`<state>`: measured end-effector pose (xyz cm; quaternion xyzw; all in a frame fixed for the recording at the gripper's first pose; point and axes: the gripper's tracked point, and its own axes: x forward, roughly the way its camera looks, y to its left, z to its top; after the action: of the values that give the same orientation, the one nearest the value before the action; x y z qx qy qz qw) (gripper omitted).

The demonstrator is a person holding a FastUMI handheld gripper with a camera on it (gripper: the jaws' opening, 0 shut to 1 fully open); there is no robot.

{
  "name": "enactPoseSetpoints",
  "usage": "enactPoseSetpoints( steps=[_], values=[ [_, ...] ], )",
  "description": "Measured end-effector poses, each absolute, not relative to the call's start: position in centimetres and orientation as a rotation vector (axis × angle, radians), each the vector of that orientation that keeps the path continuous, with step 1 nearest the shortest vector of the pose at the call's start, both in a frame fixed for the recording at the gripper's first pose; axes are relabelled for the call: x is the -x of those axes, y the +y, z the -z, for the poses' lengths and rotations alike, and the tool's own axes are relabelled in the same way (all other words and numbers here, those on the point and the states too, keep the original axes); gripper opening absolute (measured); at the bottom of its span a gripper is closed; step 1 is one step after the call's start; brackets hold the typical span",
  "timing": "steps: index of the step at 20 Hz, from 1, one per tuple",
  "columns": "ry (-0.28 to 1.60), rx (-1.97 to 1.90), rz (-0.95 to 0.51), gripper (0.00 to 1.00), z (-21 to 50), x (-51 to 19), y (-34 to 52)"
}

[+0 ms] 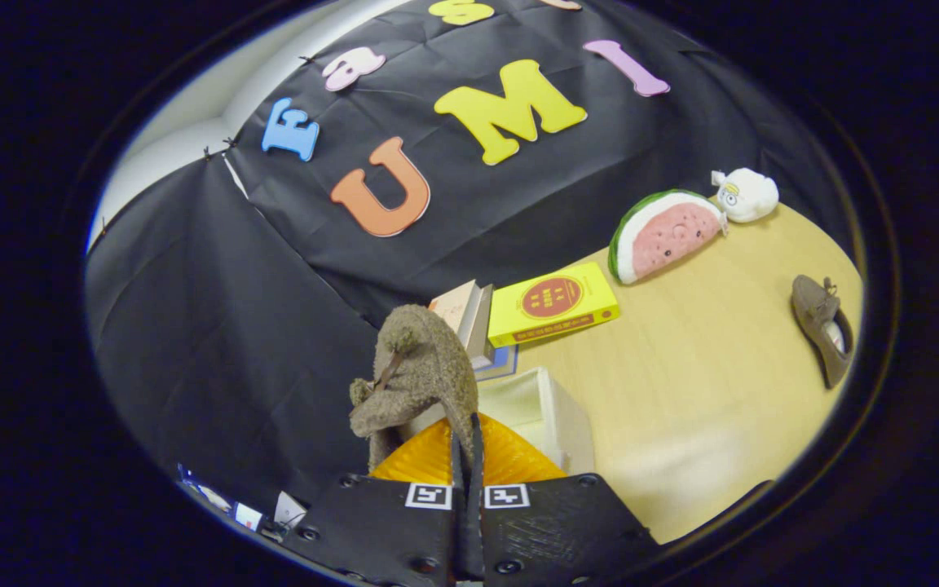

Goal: Open the storage box then place both shoes into the box .Put the left shoe in first, then the right shoe, with the right side of both shoes facing outward in a uniform manner.

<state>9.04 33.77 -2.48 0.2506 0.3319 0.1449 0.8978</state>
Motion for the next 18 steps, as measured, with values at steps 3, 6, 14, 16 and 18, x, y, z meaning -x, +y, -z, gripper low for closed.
enactPoseSetpoints(
  steps=[3, 6, 14, 16, 18],
  values=[
    [0.723, -0.54, -0.274, 0.0, 5.7, -8.9, 36.4],
    [0.762, -0.562, -0.234, 0.0, 9.0, -8.8, 37.8],
    [0.761, -0.572, -0.146, 0.0, 12.9, -9.1, 39.9],
    [0.761, -0.585, -0.148, 0.0, 12.6, -9.1, 40.7],
    [0.756, -0.599, -0.123, 0.0, 13.0, -9.6, 40.5]
  ],
)
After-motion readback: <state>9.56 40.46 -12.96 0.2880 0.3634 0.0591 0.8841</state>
